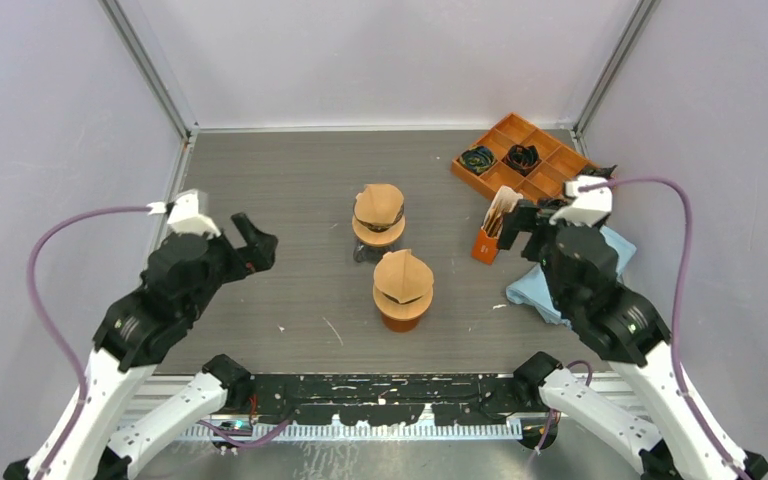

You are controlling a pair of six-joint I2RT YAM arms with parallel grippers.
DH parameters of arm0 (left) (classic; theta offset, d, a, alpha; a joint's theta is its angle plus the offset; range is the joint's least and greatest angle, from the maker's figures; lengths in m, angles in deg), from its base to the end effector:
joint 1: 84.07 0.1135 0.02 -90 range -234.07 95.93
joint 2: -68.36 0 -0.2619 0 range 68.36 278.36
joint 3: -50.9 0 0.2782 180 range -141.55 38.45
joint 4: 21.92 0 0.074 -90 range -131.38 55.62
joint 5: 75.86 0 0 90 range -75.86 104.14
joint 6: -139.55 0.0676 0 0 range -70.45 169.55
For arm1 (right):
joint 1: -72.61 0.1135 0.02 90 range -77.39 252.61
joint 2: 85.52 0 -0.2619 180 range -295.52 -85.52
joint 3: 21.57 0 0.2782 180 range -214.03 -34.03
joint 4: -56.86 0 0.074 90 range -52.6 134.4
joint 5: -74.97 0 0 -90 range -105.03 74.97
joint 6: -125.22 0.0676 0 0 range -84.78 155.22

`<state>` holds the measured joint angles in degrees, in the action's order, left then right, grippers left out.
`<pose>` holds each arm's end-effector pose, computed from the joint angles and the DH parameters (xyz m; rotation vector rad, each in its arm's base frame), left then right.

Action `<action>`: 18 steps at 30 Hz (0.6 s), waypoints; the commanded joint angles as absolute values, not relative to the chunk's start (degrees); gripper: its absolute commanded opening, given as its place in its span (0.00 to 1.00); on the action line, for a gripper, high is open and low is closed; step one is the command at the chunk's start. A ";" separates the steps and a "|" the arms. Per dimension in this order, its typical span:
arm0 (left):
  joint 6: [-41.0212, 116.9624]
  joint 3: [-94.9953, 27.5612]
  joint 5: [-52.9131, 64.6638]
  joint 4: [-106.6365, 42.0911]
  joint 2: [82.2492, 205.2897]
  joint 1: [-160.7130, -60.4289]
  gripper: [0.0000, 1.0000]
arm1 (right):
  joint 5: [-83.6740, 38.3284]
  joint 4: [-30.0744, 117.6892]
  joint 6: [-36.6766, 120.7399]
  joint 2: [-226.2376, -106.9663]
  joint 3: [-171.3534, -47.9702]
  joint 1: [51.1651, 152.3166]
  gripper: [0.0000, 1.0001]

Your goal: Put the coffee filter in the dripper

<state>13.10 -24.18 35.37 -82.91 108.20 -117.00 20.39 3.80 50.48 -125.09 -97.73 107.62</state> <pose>0.1556 -0.0716 0.3823 -0.2962 1.9888 -0.4059 0.1579 0.0627 0.4096 0.1115 1.8008 0.0496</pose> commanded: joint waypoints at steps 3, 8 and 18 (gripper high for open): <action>16.71 -19.55 46.19 -79.62 97.56 -116.77 0.99 | 26.84 13.23 48.16 -115.08 -92.33 107.50 1.00; 17.66 -17.16 47.90 -77.54 92.97 -116.76 0.99 | 26.67 16.01 46.39 -110.01 -89.50 107.50 1.00; 16.92 -16.68 48.59 -78.59 91.18 -116.77 0.99 | 28.04 16.84 47.04 -109.24 -88.57 107.50 1.00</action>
